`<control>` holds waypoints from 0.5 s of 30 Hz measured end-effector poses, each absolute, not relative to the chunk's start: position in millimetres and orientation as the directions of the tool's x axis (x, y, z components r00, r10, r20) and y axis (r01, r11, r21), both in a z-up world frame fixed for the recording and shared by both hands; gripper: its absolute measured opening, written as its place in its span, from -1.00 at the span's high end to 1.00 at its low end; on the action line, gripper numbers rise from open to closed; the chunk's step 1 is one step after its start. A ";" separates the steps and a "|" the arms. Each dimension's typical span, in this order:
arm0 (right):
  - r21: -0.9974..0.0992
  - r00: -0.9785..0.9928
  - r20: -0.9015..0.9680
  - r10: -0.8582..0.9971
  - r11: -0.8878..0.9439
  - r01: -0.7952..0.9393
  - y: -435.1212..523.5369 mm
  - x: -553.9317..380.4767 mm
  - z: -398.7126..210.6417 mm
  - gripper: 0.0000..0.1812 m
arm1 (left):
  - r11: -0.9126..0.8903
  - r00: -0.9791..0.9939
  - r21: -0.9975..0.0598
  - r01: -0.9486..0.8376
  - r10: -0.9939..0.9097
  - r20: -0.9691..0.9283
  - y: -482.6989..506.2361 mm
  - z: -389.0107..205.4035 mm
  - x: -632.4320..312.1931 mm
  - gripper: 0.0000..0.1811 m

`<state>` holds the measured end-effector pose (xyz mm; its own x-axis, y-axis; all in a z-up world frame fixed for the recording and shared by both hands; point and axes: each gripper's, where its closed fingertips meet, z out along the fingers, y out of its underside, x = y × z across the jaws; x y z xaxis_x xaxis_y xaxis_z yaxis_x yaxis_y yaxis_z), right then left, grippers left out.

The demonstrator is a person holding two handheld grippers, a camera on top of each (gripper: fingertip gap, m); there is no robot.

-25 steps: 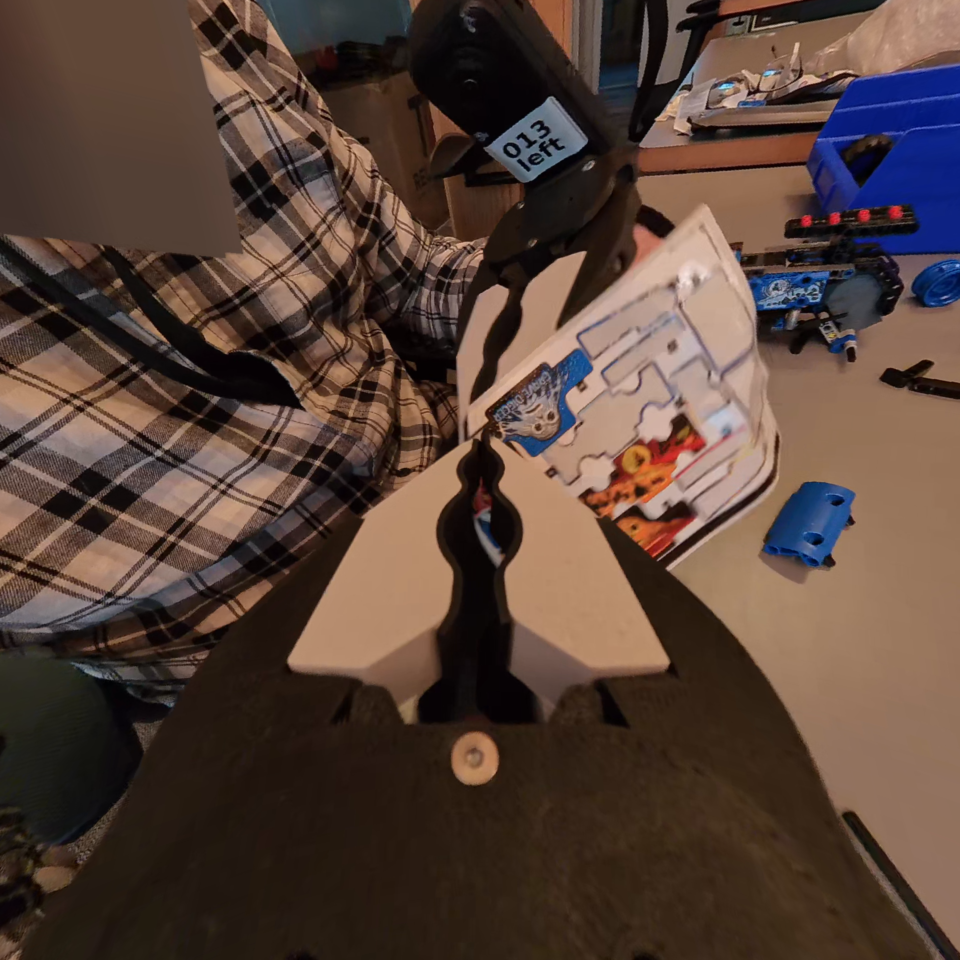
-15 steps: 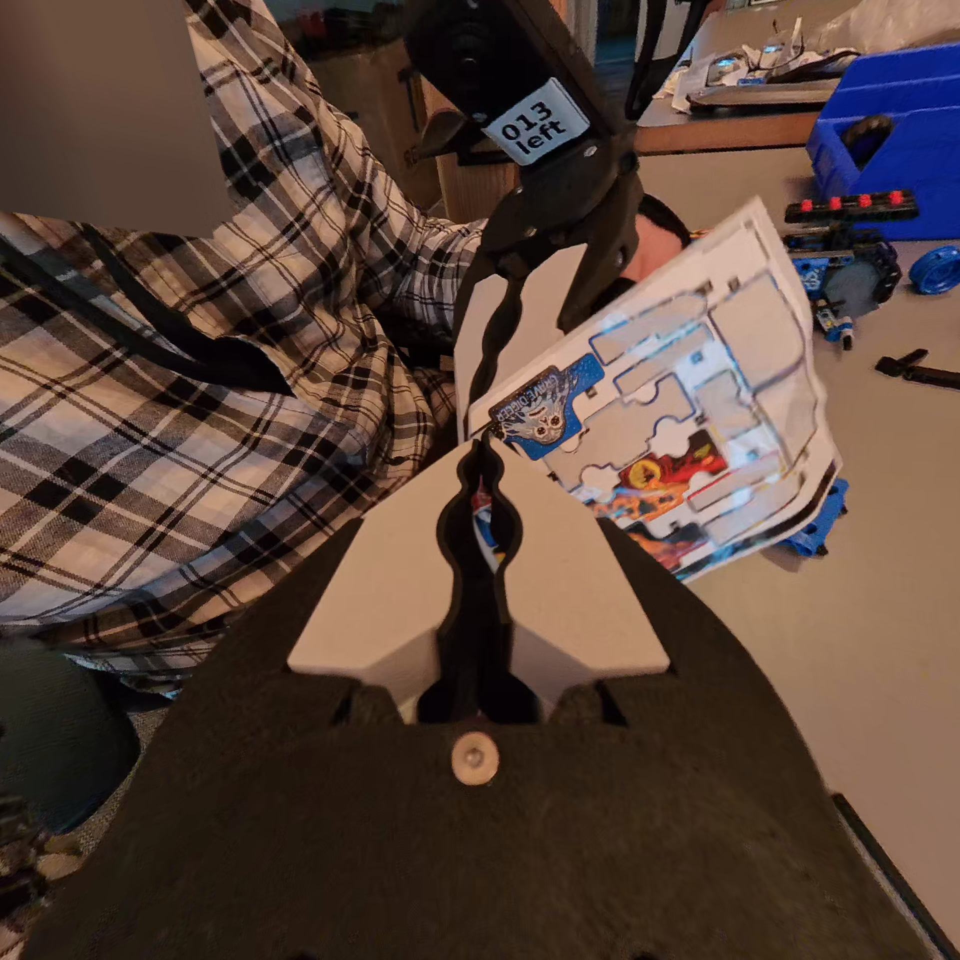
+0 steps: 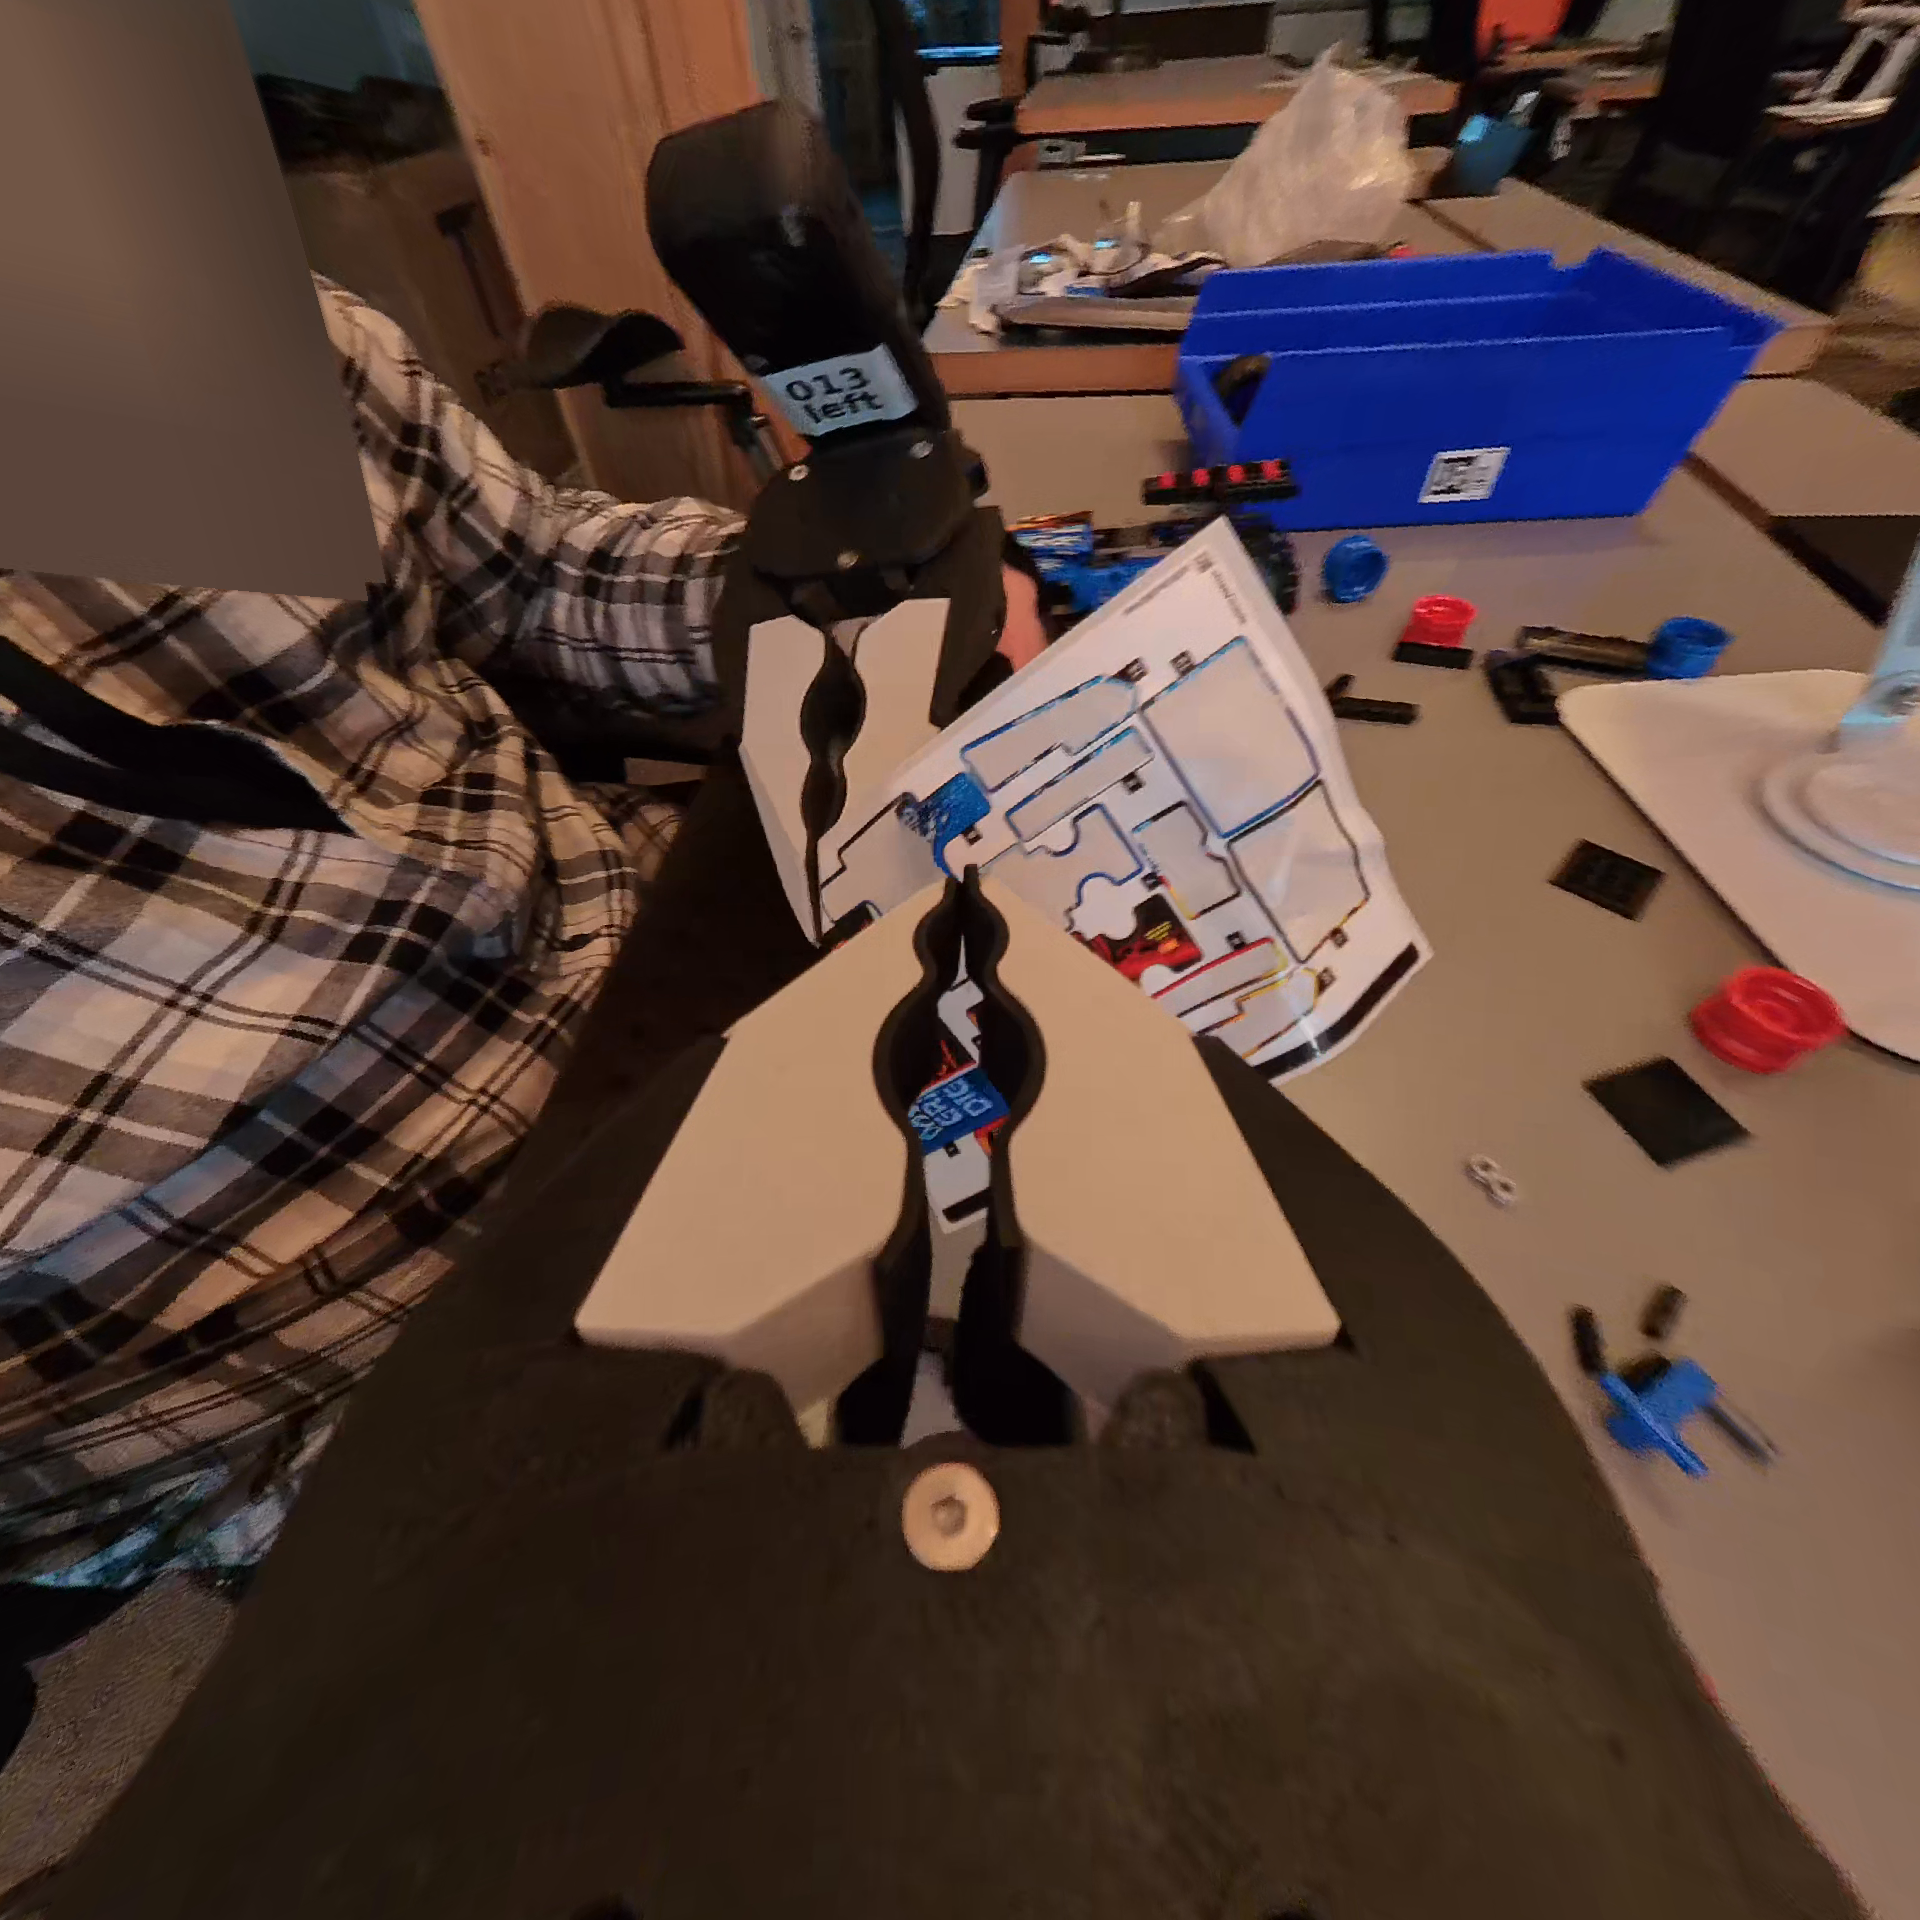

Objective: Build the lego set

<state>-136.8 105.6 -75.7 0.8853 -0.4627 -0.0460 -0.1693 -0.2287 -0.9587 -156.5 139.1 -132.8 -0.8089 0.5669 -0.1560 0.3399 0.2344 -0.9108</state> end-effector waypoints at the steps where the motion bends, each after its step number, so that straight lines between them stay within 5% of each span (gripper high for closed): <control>1: -0.958 0.871 -0.037 -0.491 -0.229 -0.170 98.0 -134.8 -74.5 1.00 | 0.263 -0.822 -0.909 0.324 0.553 -0.133 136.6 -135.7 -154.0 1.00; 10: -0.958 0.776 0.036 -0.630 -0.243 -0.152 56.9 -127.8 -67.3 1.00 | 0.559 -0.891 -0.827 0.062 0.404 0.206 125.5 -175.6 -133.4 1.00; 15: -0.919 0.711 0.195 -0.676 -0.380 -0.108 59.7 -120.9 -70.4 1.00 | 0.587 -0.932 -0.810 0.001 0.293 0.212 124.8 -177.8 -111.9 0.46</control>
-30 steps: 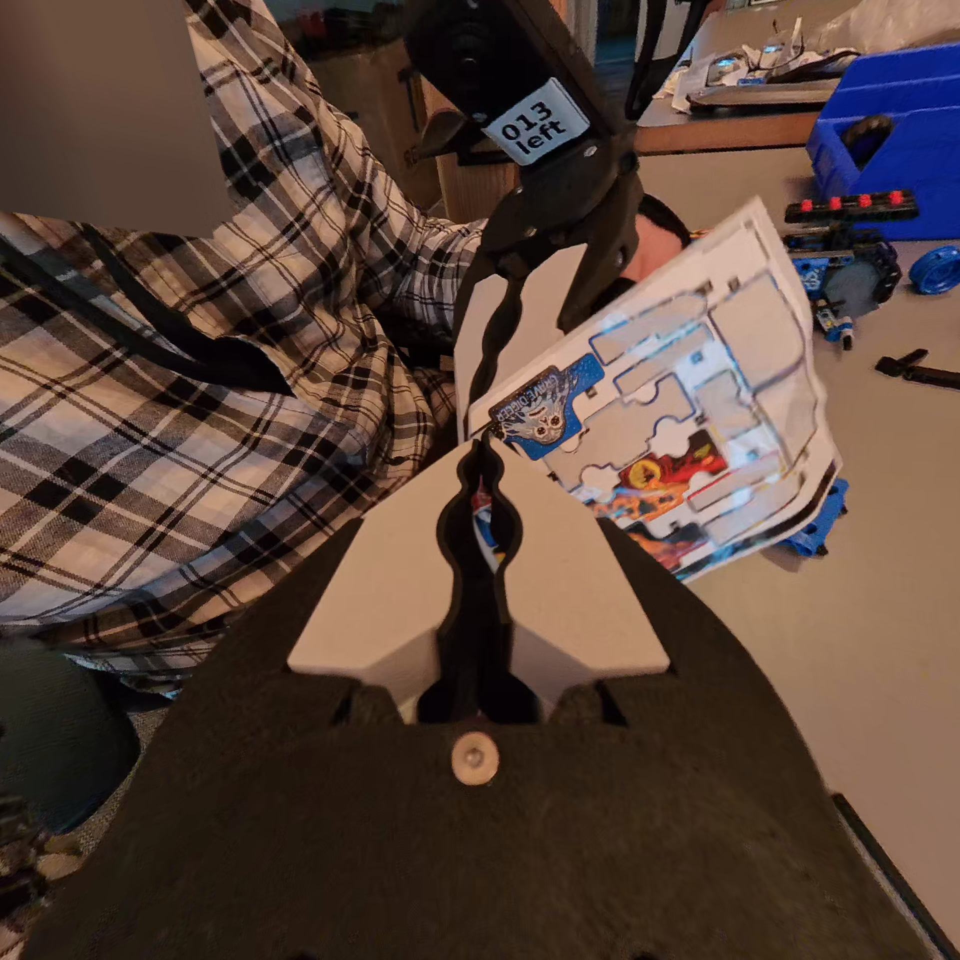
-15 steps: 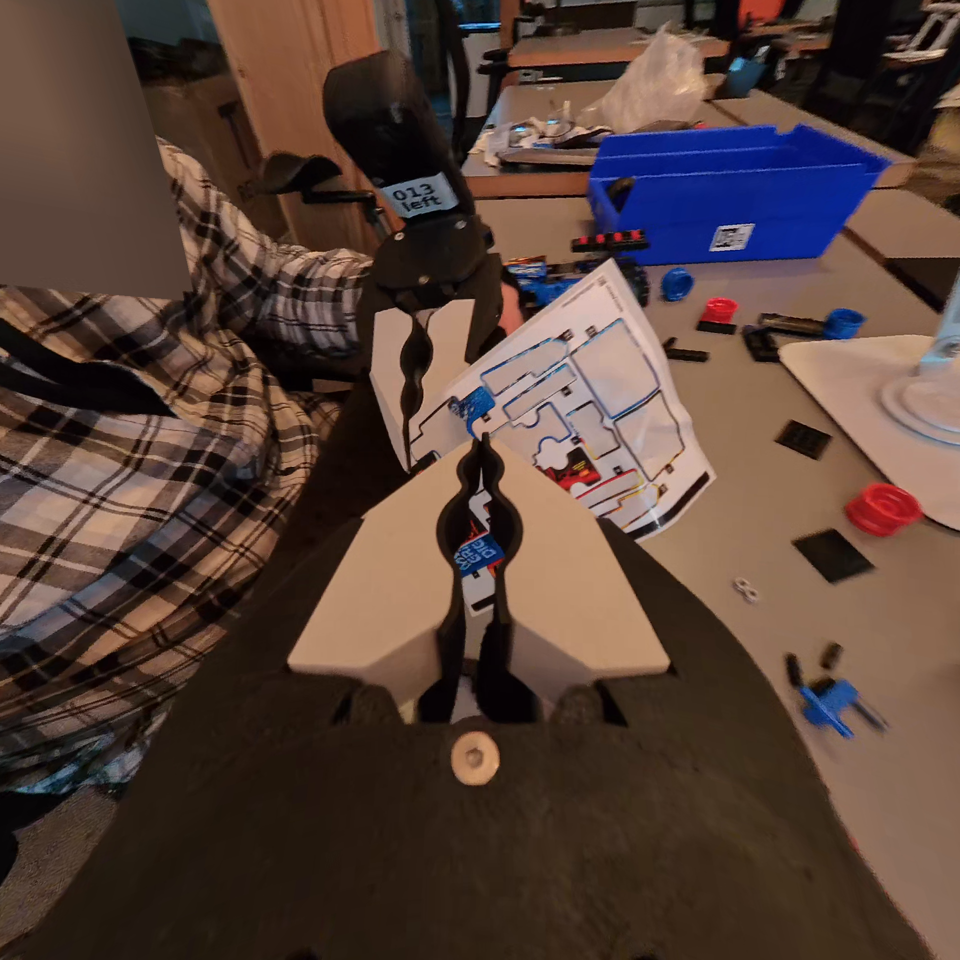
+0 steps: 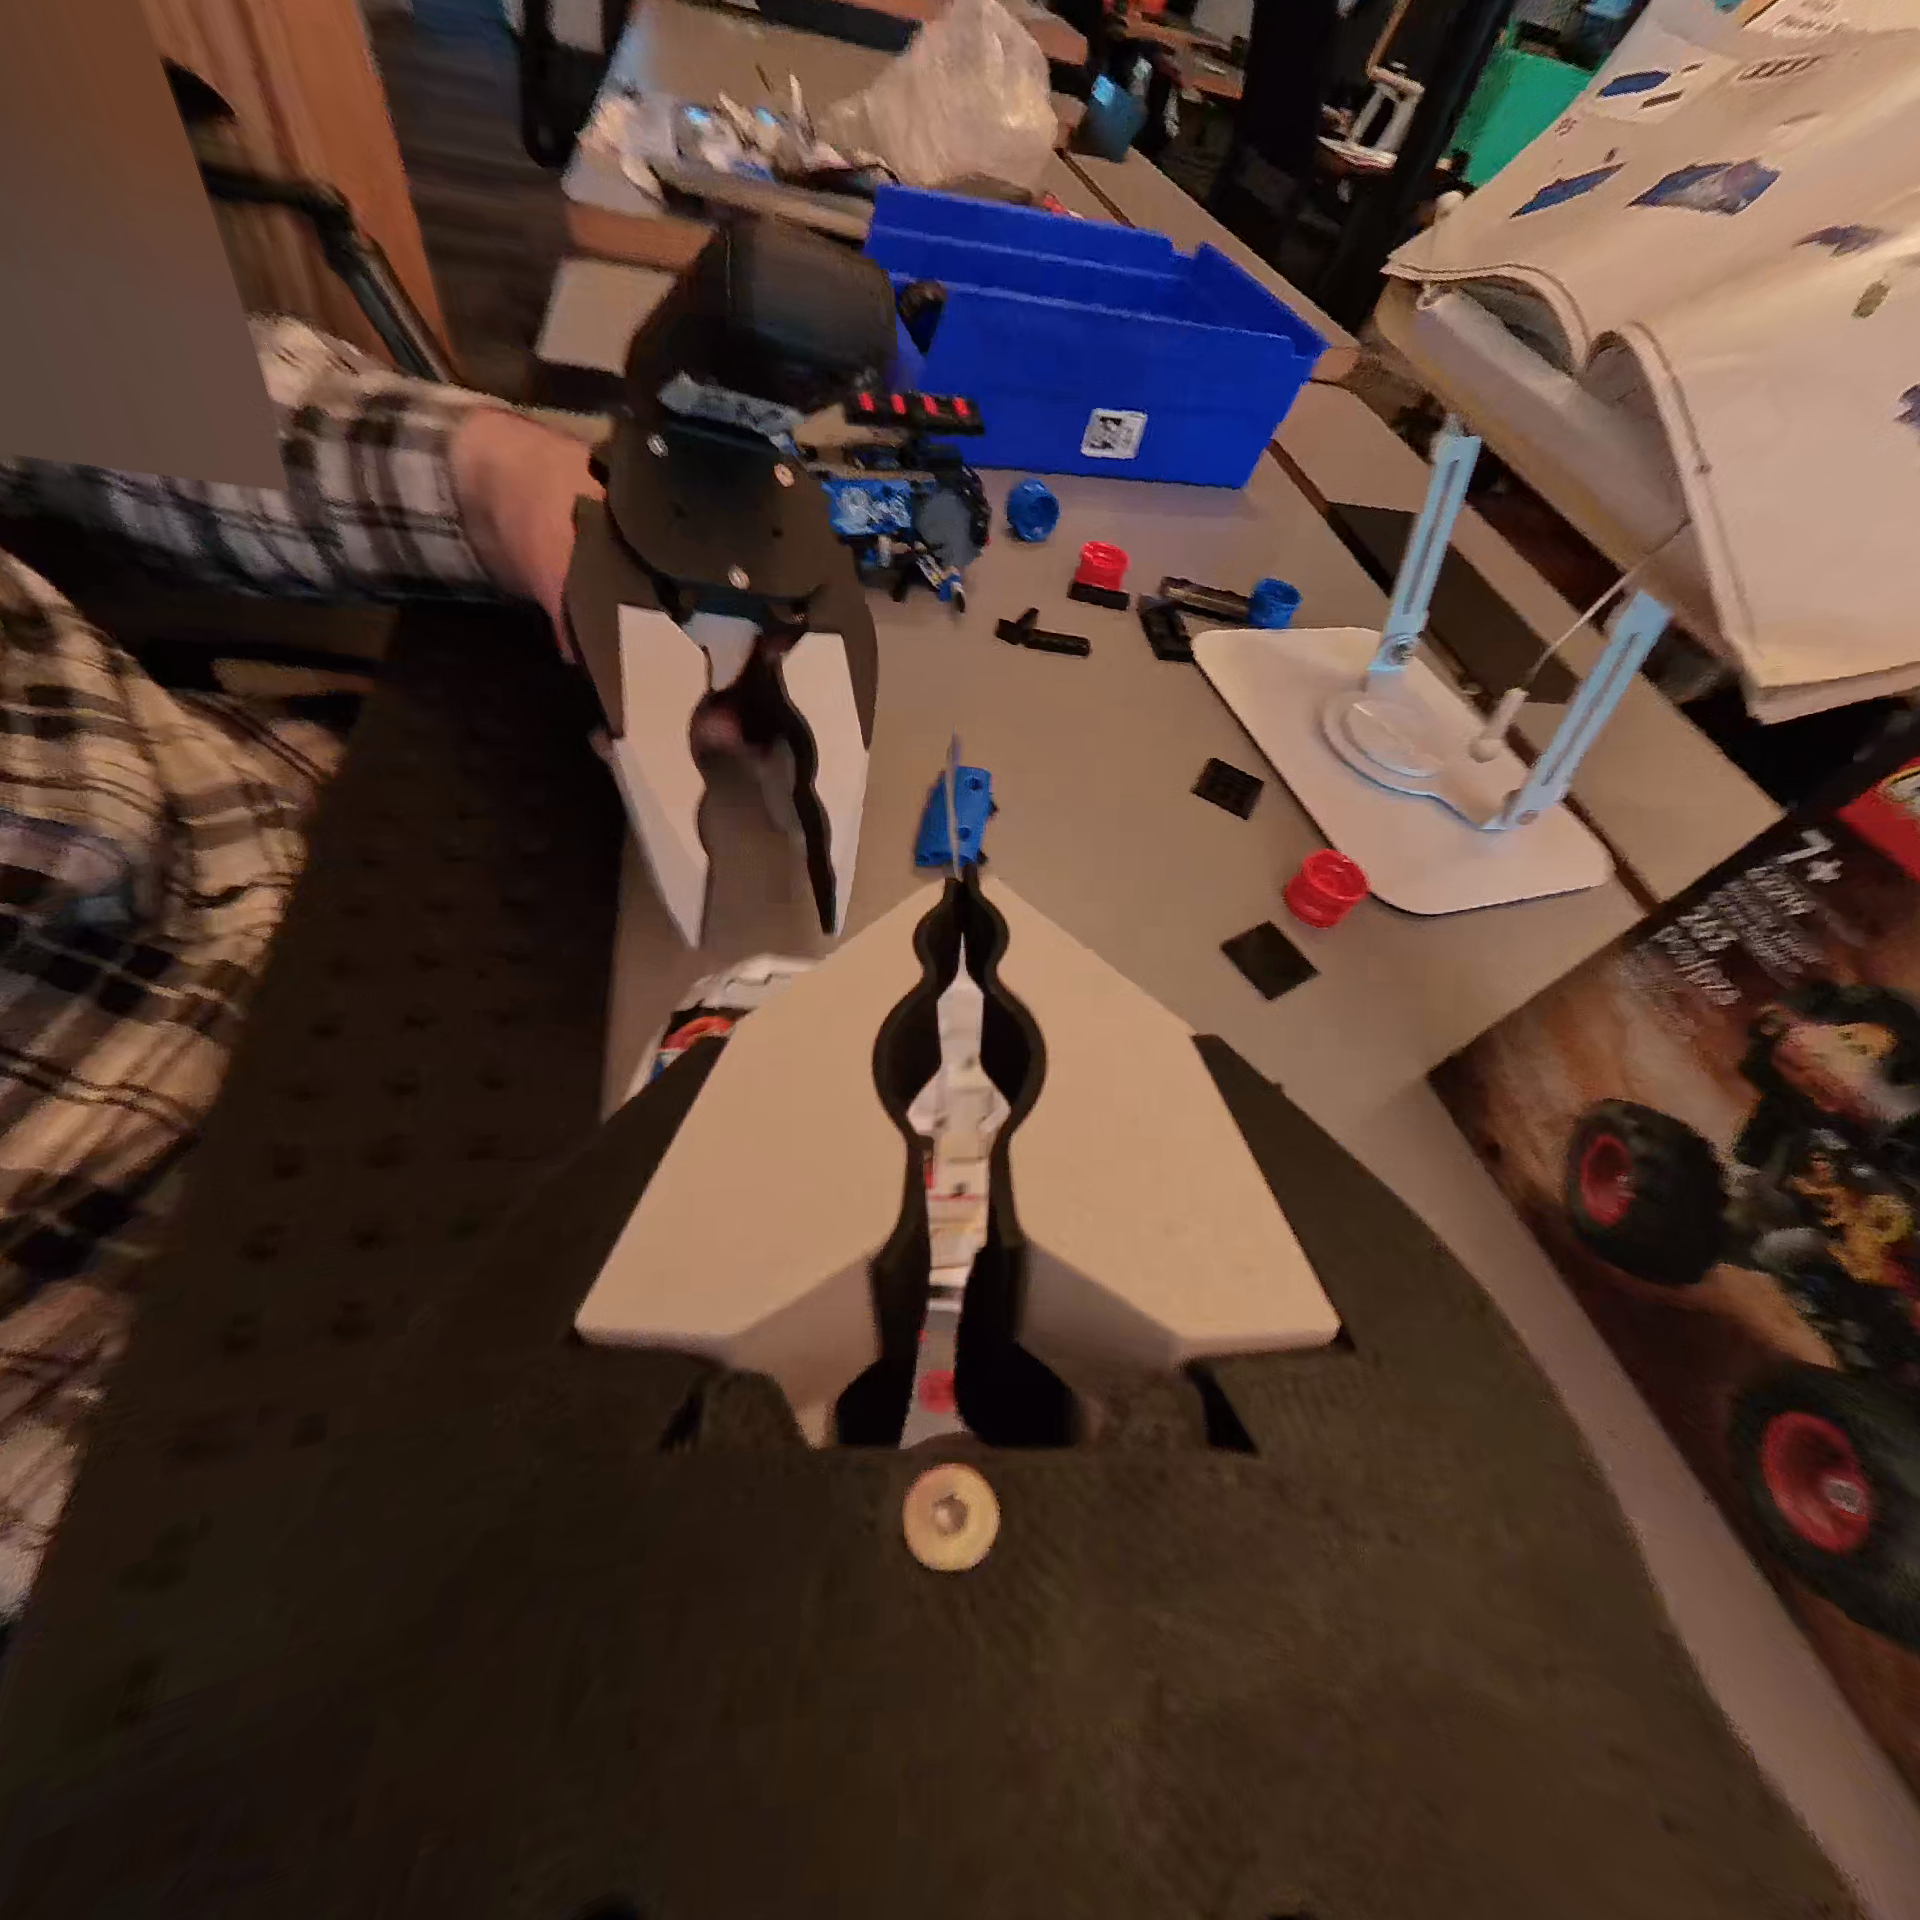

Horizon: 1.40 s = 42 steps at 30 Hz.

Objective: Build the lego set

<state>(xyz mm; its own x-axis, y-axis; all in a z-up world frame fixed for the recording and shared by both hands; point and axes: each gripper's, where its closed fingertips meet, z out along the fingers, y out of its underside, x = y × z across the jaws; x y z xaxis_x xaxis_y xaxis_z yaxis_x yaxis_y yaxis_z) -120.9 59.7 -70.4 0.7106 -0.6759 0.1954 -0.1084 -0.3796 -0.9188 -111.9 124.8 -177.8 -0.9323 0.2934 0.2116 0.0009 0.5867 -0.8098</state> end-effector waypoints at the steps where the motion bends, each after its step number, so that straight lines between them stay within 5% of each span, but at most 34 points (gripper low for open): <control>1: -0.897 0.686 0.252 -0.682 -0.430 -0.098 61.2 -117.8 -72.1 1.00 | 0.585 -0.941 -0.811 -0.006 0.270 0.202 125.7 -177.1 -106.5 0.38; 10: -0.511 0.423 0.805 -0.417 -0.849 0.135 111.6 -104.7 -73.7 1.00 | 0.381 -0.881 -0.882 -0.278 0.264 0.392 132.0 -120.4 -84.4 0.53; 20: -0.287 0.285 0.931 -0.228 -0.939 0.188 129.6 -104.7 -76.0 1.00 | 0.322 -0.723 -0.820 -0.473 0.390 0.570 145.4 -94.8 -86.4 0.72; 33: -0.227 0.229 0.957 -0.178 -0.950 0.213 132.9 -106.2 -75.6 1.00 | 0.286 -0.704 -0.814 -0.505 0.409 0.581 146.6 -89.9 -81.0 1.00; 42: -0.422 0.370 0.861 -0.348 -0.896 0.140 121.8 -105.9 -83.0 0.65 | 0.144 -0.888 -0.949 -0.282 0.336 0.315 150.3 -75.1 -68.6 1.00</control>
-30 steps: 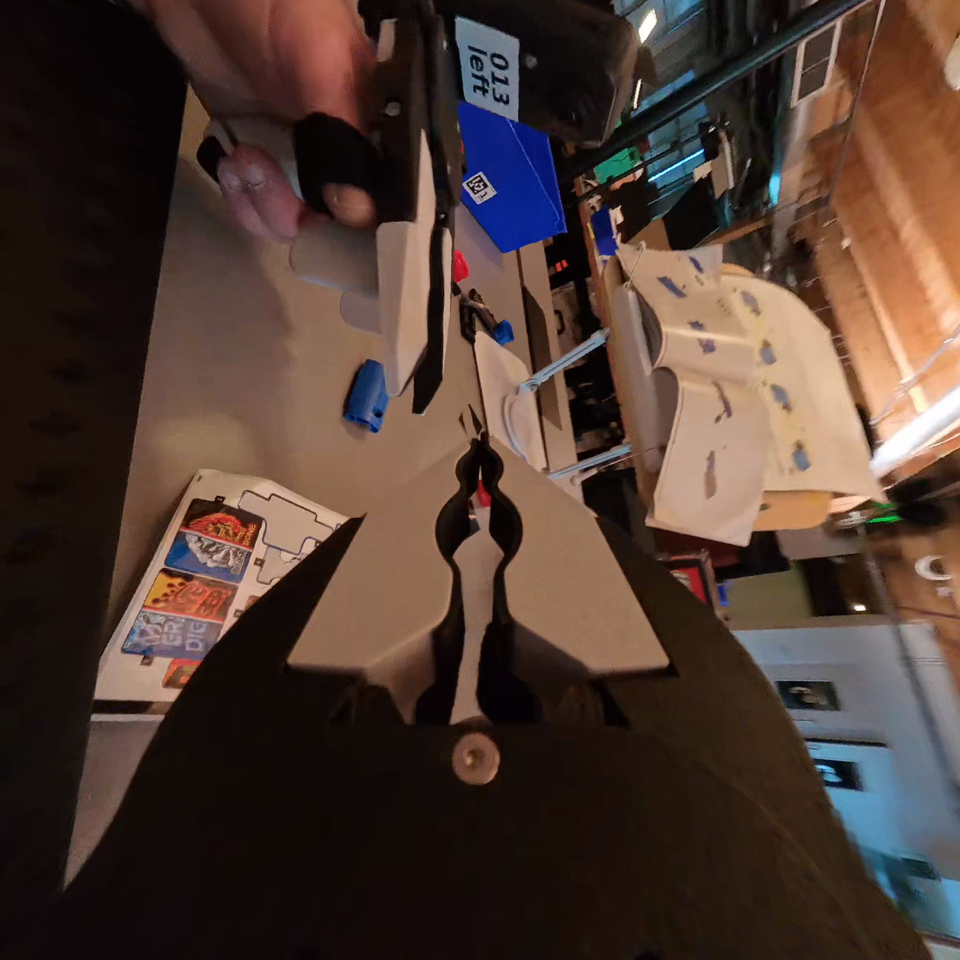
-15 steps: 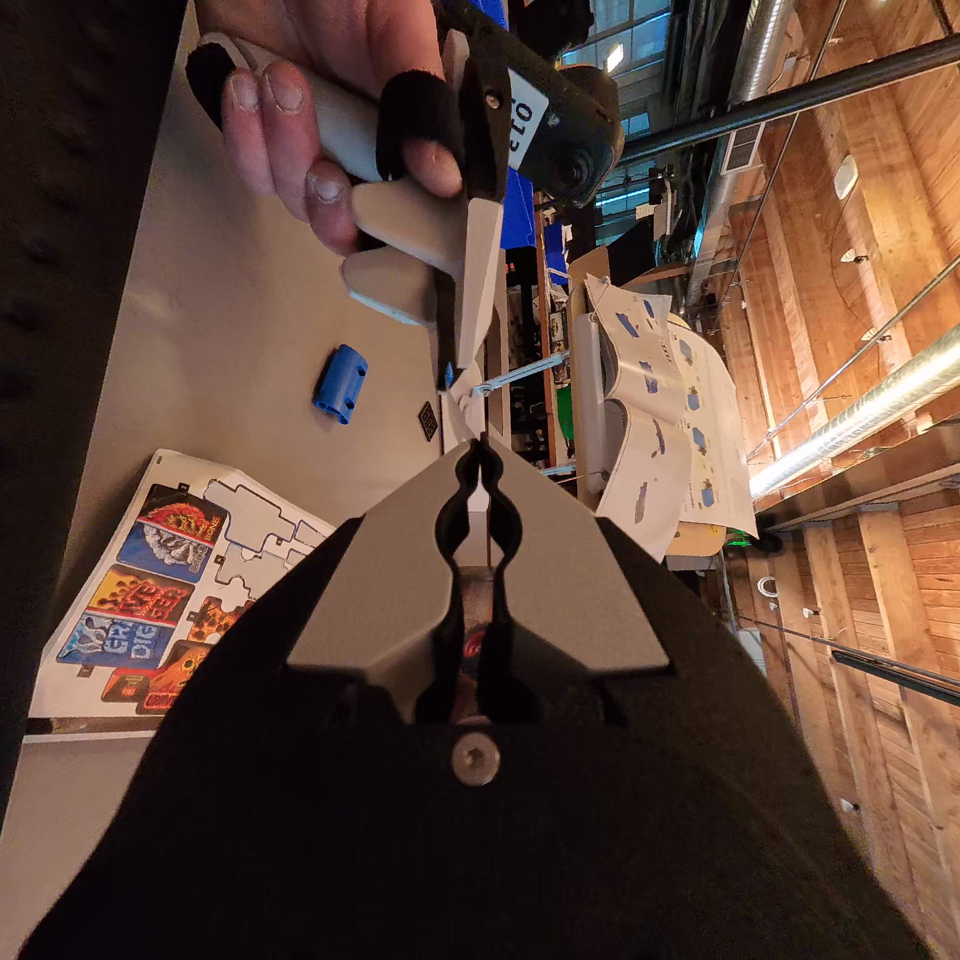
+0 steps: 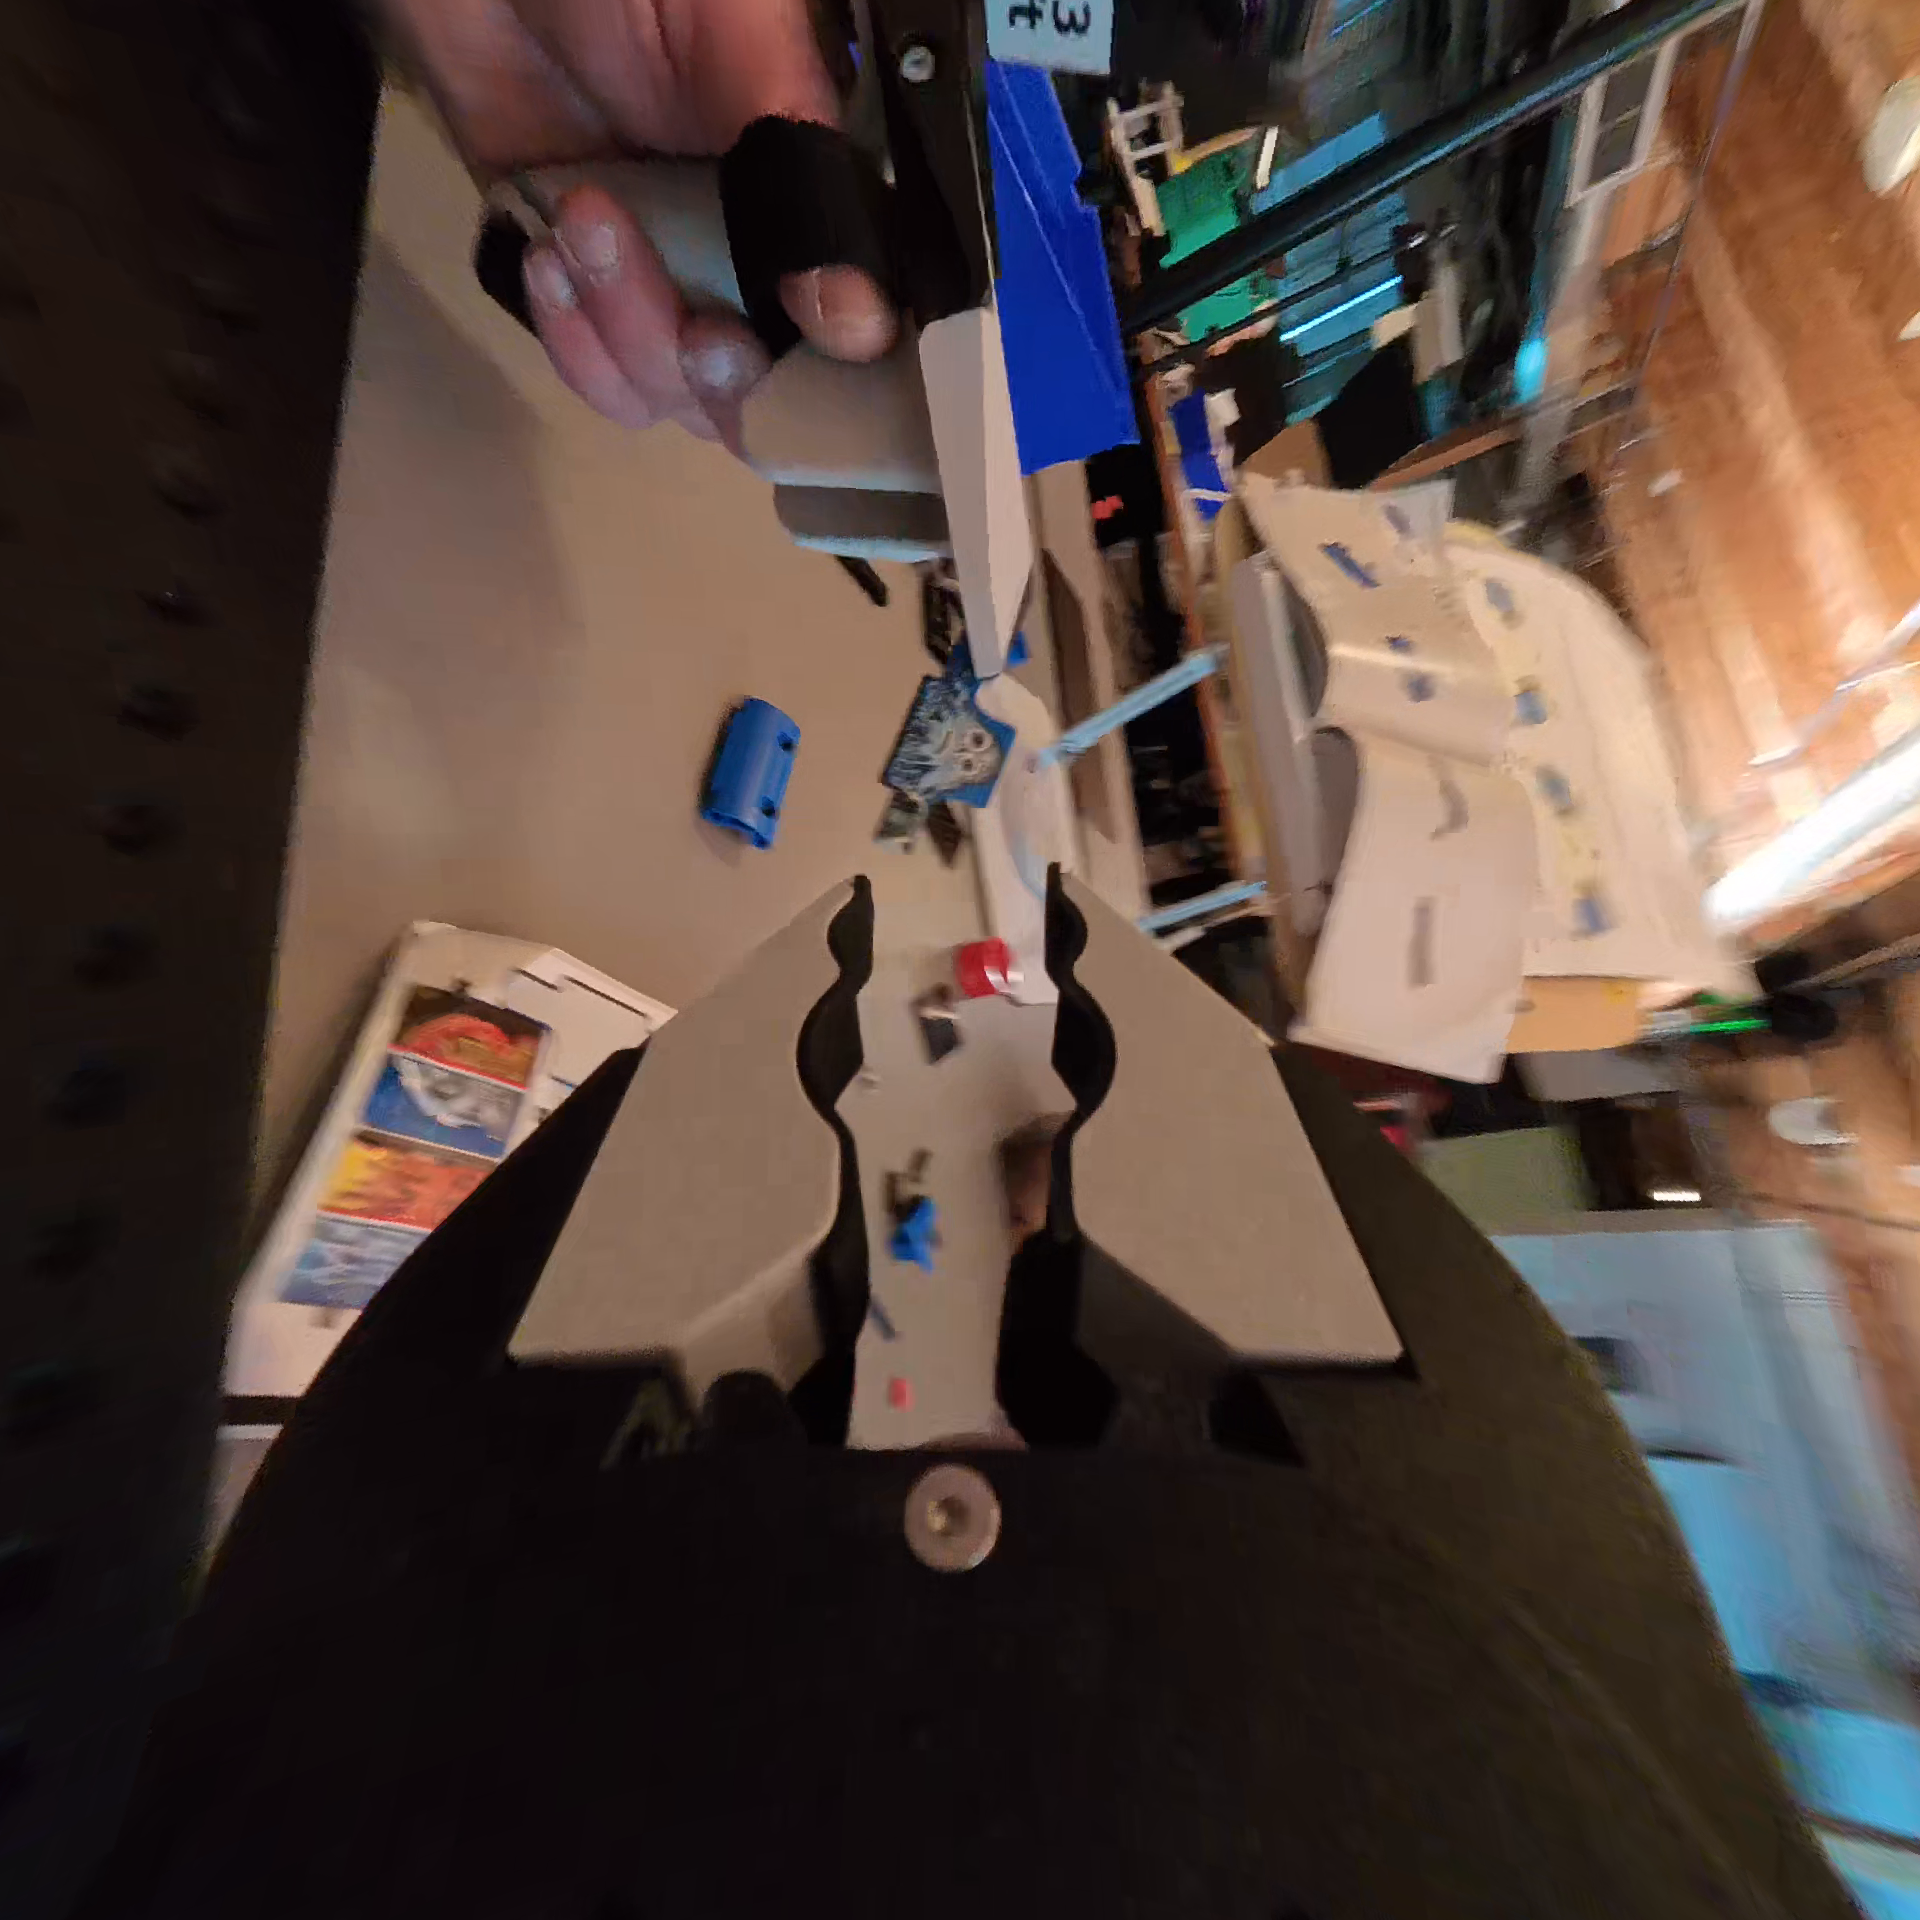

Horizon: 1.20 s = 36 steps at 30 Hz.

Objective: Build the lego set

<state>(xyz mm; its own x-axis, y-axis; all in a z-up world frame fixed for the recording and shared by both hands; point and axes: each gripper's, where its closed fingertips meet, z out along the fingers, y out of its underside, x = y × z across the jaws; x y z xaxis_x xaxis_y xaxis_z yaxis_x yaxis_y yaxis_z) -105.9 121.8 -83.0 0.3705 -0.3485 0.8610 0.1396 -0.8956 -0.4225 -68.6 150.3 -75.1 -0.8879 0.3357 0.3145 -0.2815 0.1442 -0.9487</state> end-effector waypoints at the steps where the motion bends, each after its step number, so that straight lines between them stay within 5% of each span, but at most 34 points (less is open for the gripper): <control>1: -0.525 0.436 0.790 -0.431 -0.843 0.118 123.2 -107.0 -83.6 0.62 | 0.126 -0.900 -0.957 -0.261 0.328 0.288 151.2 -72.2 -67.2 1.00; 6: -0.913 0.662 0.188 -0.725 -0.378 -0.155 123.2 -100.5 -82.5 0.60 | 0.105 -0.918 -0.974 -0.202 0.327 0.225 152.6 -69.2 -69.8 1.00; 12: -0.943 0.716 -0.157 -0.680 -0.112 -0.313 134.1 -90.2 -90.1 0.70 | 0.082 -0.919 -0.979 -0.189 0.336 0.206 154.1 -66.2 -71.8 1.00; 17: -0.943 0.731 -0.201 -0.653 -0.073 -0.325 140.7 -85.0 -89.5 1.00 | 0.081 -0.917 -0.979 -0.189 0.340 0.206 153.9 -66.4 -72.6 1.00; 20: -0.940 0.727 -0.176 -0.664 -0.106 -0.324 138.9 -82.0 -90.7 1.00 | 0.112 -0.928 -0.977 -0.183 0.307 0.209 153.0 -70.9 -66.5 1.00; 25: -0.932 0.710 -0.167 -0.684 -0.124 -0.339 130.6 -73.8 -90.8 1.00 | 0.200 -0.963 -0.976 -0.090 0.232 0.136 146.5 -89.3 -61.2 0.56; 29: -0.922 0.691 -0.176 -0.701 -0.130 -0.366 120.0 -71.4 -95.1 1.00 | 0.263 -0.980 -0.963 -0.063 0.168 0.110 146.1 -101.2 -49.9 0.40; 36: -0.901 0.678 -0.161 -0.717 -0.173 -0.397 108.8 -69.1 -113.7 1.00 | 0.603 -0.988 -0.790 0.112 -0.018 -0.155 147.2 -166.5 -6.0 0.39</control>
